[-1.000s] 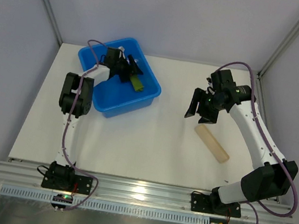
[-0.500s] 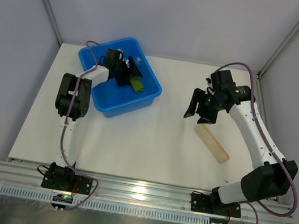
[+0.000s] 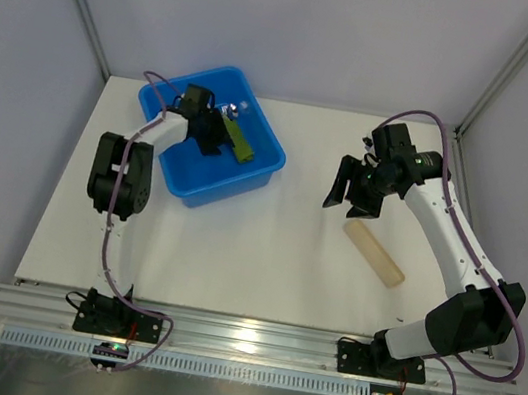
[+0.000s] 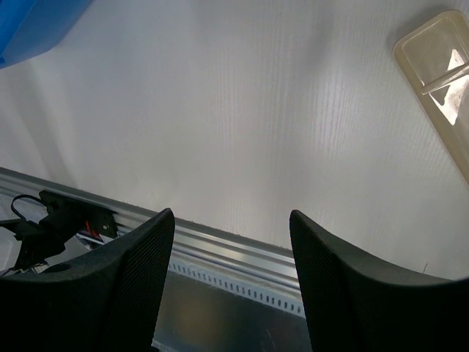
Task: Place the utensils on the paper napkin and roll it up
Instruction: Place the utensils in the bin.
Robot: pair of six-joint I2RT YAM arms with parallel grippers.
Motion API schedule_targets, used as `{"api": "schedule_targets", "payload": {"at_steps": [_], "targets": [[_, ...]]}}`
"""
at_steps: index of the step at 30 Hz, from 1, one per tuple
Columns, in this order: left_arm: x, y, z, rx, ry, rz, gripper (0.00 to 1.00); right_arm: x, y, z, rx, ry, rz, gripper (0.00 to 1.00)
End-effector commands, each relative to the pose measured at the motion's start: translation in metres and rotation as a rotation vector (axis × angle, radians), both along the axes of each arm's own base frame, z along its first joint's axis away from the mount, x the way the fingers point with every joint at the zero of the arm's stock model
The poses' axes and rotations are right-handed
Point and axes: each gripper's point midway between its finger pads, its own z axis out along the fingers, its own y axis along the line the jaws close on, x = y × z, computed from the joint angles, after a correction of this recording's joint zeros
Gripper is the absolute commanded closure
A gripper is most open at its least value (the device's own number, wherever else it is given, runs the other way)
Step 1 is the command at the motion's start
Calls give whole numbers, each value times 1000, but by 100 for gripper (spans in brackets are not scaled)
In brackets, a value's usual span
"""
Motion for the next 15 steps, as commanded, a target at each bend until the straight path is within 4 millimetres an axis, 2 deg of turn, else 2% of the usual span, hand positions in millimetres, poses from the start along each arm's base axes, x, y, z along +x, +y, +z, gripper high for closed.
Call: {"api": "schedule_targets", "payload": {"at_steps": [1, 3, 6, 7, 8, 10, 11, 12, 13, 14, 15], "targets": [[10, 6, 41, -1, -73, 26, 55, 1, 2, 12, 29, -49, 14, 32], [15, 2, 41, -29, -65, 23, 79, 0, 2, 12, 29, -49, 14, 32], [26, -2, 37, -64, -58, 34, 95, -2, -1, 13, 21, -52, 13, 32], [29, -3, 38, -74, -62, 43, 95, -2, -1, 13, 17, -54, 13, 32], [31, -6, 37, -89, -66, 43, 100, -2, -3, 14, 13, -60, 12, 32], [39, -8, 36, -104, -80, 51, 100, -1, -4, 15, 8, -63, 10, 32], [41, -10, 24, -110, -54, 55, 100, -1, -5, 15, 0, -66, 12, 32], [48, -11, 31, -119, -68, 56, 100, -1, -6, 15, -6, -64, 13, 32], [51, -11, 28, -118, -60, 60, 100, 0, -6, 15, -8, -65, 11, 32], [52, -11, 16, -117, -38, 66, 100, -1, -7, 16, -10, -64, 12, 33], [58, -11, 19, -119, -47, 67, 100, 0, -7, 16, -10, -66, 13, 32]]}}
